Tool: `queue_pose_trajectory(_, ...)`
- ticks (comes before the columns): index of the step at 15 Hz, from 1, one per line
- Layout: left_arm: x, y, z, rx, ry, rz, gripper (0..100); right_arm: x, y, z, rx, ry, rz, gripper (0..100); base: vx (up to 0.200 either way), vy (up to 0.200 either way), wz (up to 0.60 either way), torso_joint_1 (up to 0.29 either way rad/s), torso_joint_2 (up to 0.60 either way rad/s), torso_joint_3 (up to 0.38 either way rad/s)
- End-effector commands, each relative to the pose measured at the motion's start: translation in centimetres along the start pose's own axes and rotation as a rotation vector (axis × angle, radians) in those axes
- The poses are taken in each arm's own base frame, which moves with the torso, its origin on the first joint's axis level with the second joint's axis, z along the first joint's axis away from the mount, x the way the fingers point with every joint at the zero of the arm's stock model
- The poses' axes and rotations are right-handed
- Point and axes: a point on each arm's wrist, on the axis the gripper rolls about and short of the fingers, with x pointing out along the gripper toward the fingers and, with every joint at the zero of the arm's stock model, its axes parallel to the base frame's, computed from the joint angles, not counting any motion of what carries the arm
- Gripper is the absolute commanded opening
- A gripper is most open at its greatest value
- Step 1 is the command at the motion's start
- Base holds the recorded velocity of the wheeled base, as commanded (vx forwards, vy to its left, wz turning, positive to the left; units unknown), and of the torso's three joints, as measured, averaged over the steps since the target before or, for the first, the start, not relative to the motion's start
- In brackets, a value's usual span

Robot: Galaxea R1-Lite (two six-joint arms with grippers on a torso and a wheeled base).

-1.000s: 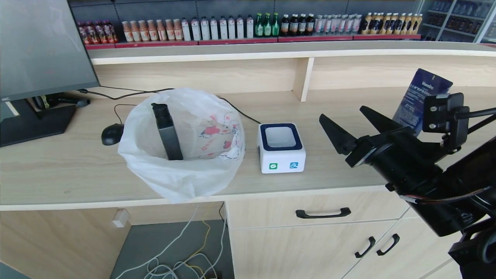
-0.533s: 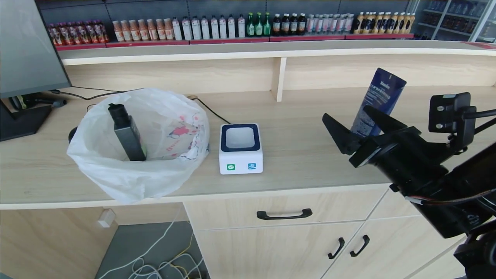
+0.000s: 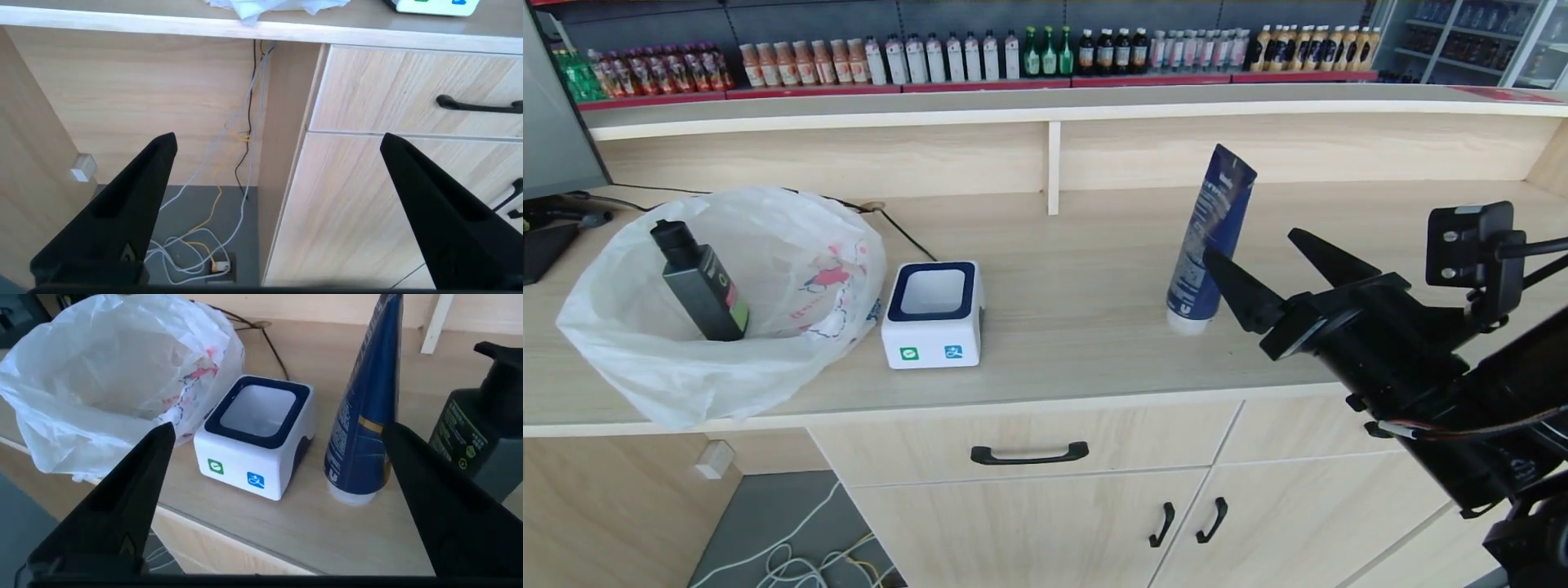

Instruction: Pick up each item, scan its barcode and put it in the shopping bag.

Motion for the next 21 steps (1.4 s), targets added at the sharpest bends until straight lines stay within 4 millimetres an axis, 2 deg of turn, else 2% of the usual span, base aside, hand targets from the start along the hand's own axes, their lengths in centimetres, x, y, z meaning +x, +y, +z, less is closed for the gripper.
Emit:
queue_pose_trajectory(1,0.0,0.0,0.0,0.000,0.000,0.000,100,0.0,0.0,-0.2,-0.001,0.006,0.001,100,0.000,0.000,0.00,0.000,0.00,0.000)
queue_pose_trajectory(6,0.0,0.0,0.0,0.000,0.000,0.000,100,0.1,0.0,-0.6,-0.002,0.019,0.001,100,0.000,0.000,0.00,0.000,0.00,0.000)
queue_pose_trajectory(13,0.0,0.0,0.0,0.000,0.000,0.000,100,1.3,-0.9,-3.0,-0.038,0.084,-0.070,100,0.000,0.000,0.00,0.000,0.00,0.000)
queue_pose_trajectory(18,0.0,0.0,0.0,-0.002,0.000,0.000,100,3.6,-0.9,-4.2,-0.038,0.070,-0.076,100,0.000,0.000,0.00,0.000,0.00,0.000)
queue_pose_trajectory(20,0.0,0.0,0.0,0.000,0.000,0.000,100,5.9,-2.2,-3.8,-0.057,0.001,-0.118,100,0.000,0.000,0.00,0.000,0.00,0.000)
queue_pose_trajectory(21,0.0,0.0,0.0,0.000,0.000,0.000,100,5.7,-2.4,-4.3,-0.060,0.023,-0.123,100,0.000,0.000,0.00,0.000,0.00,0.000)
